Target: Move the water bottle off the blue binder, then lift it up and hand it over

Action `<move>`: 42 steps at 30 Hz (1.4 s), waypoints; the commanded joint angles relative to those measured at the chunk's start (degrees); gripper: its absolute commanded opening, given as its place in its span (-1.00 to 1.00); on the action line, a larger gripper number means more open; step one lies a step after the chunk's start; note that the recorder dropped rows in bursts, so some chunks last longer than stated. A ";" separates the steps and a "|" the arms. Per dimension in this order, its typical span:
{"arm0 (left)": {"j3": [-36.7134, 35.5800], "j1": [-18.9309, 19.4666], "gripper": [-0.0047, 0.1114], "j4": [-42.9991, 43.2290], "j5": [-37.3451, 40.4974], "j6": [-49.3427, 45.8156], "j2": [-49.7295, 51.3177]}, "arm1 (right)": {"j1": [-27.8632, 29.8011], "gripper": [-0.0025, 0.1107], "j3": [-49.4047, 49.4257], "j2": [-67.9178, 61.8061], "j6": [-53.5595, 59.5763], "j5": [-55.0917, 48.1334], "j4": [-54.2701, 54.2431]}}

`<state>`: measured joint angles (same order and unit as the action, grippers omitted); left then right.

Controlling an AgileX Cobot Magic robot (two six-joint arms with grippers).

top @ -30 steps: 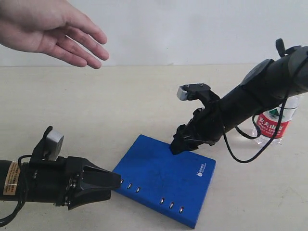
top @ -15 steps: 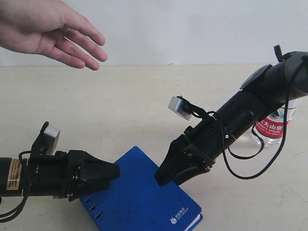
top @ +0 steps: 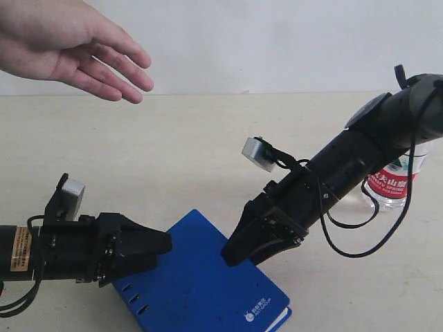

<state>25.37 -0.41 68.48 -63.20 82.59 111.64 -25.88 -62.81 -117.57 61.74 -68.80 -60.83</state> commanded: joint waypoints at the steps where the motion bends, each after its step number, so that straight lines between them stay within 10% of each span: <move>1: -0.03 -0.10 0.08 -0.17 0.19 -0.44 0.04 | -2.15 0.07 0.13 -0.72 1.99 -0.58 -0.53; 10: -0.03 -0.10 0.08 -0.17 0.19 -0.44 0.04 | -7.77 -0.02 0.13 -2.90 7.86 -1.16 -1.56; 17: -0.03 -0.10 0.08 -0.61 0.06 -0.44 0.04 | -7.76 -0.95 0.13 -2.90 8.82 3.34 -0.83; 29: -0.03 -0.10 0.08 -1.61 -0.18 -0.44 0.04 | -3.35 -0.96 0.13 -2.90 -3.79 23.81 -1.37; 42: -0.03 -0.22 0.08 -6.07 3.09 -0.44 0.04 | 6.69 -0.96 0.13 -2.90 7.64 -1.16 -1.61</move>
<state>25.37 -0.41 62.99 -58.12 82.44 111.64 -19.51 -62.88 -120.54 64.01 -67.07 -63.92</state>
